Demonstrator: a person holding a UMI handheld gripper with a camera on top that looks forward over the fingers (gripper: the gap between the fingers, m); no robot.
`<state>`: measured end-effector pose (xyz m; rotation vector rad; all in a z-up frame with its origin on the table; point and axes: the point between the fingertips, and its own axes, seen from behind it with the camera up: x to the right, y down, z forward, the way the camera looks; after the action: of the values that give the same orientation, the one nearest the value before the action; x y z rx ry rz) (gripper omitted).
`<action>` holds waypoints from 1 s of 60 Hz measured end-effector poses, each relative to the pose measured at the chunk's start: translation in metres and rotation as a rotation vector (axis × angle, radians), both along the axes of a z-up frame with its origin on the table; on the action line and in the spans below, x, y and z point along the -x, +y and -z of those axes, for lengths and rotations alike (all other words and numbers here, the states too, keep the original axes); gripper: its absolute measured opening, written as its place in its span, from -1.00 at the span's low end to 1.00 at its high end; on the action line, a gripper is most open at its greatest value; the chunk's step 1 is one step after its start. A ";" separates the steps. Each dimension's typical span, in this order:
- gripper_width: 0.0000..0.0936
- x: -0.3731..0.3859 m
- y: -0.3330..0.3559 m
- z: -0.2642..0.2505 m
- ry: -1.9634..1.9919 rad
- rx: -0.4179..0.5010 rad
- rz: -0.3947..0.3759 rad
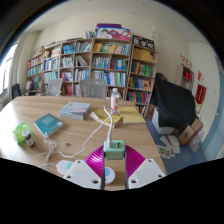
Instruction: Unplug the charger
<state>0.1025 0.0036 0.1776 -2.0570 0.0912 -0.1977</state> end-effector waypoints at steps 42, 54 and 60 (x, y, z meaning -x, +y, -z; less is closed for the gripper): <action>0.21 -0.086 -0.043 0.178 0.070 0.518 0.042; 0.81 -0.075 -0.043 0.128 0.133 0.379 0.070; 0.81 -0.069 -0.065 0.102 0.136 0.347 0.083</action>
<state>0.1719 -0.0613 0.0753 -2.4145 0.2406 -0.1315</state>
